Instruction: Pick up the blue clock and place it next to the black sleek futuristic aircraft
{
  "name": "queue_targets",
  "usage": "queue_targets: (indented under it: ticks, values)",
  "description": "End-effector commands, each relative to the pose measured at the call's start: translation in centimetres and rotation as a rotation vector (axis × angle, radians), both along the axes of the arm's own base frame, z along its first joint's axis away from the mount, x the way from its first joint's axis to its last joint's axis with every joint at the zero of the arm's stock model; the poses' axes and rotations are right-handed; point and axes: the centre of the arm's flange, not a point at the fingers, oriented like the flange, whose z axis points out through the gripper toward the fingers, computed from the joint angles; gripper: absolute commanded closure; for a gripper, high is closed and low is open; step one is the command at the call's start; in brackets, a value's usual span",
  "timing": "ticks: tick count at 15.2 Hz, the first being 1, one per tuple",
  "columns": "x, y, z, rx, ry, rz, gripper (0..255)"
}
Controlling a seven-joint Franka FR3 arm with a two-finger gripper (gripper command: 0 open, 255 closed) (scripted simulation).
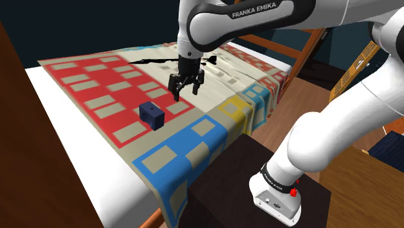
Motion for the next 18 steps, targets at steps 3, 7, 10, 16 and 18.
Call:
queue_targets:
  ticks: [3, 7, 10, 16, 18]
  values:
    - [3.0, 3.4, -2.5, 0.013, -0.017, -0.014, 0]
    - [6.2, 6.7, -4.7, 0.025, -0.034, -0.026, 0]
    - [8.3, 8.8, -6.0, 0.032, -0.045, -0.035, 0]
    - [8.3, 8.8, -9.2, 0.032, -0.045, -0.035, 0]
    - [8.3, 8.8, -10.0, 0.032, -0.045, -0.035, 0]
